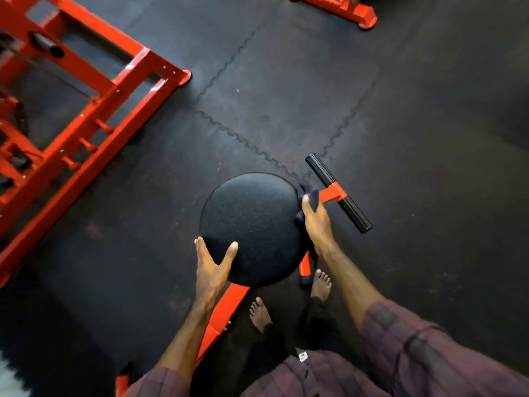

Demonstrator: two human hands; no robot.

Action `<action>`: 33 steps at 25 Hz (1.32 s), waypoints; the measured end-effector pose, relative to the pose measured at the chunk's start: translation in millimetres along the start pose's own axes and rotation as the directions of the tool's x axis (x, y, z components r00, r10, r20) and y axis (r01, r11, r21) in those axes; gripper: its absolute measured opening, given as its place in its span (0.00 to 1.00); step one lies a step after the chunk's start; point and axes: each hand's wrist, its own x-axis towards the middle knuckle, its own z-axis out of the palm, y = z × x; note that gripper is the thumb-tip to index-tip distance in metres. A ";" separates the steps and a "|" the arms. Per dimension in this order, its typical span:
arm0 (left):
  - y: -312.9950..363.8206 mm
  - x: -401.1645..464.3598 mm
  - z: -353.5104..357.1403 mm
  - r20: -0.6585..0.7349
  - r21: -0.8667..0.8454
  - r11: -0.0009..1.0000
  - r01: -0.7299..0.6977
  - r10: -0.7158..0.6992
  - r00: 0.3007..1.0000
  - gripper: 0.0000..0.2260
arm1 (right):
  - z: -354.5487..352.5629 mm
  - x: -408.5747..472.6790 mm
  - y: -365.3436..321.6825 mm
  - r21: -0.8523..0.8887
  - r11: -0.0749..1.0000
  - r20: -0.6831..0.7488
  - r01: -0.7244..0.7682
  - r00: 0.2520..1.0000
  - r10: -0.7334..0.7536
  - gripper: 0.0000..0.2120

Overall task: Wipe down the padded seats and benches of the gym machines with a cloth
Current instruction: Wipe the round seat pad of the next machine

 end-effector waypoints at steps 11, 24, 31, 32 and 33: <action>22.4 -7.4 21.3 -0.172 0.045 0.994 0.100 -0.091 0.981 0.58 | 11.3 46.1 -14.5 -0.288 0.952 0.126 0.101 0.990 -0.067 0.29; 29.9 -5.3 33.1 -0.322 0.081 0.991 0.109 -0.077 0.944 0.53 | 63.6 79.0 -87.0 -0.506 0.820 0.371 0.270 0.925 -0.075 0.15; 28.8 2.1 28.4 -0.311 0.069 0.991 0.113 -0.086 0.946 0.54 | 57.5 67.2 -101.5 -0.571 0.791 0.331 0.219 0.943 -0.023 0.21; 27.5 2.9 29.3 -0.307 0.070 0.991 0.112 -0.085 0.948 0.54 | 72.2 72.2 -109.5 -0.616 0.739 0.388 0.272 0.922 -0.016 0.19; 27.4 2.9 30.2 -0.304 0.064 0.992 0.113 -0.088 0.948 0.54 | 83.5 76.4 -115.5 -0.645 0.683 0.452 0.342 0.892 -0.020 0.18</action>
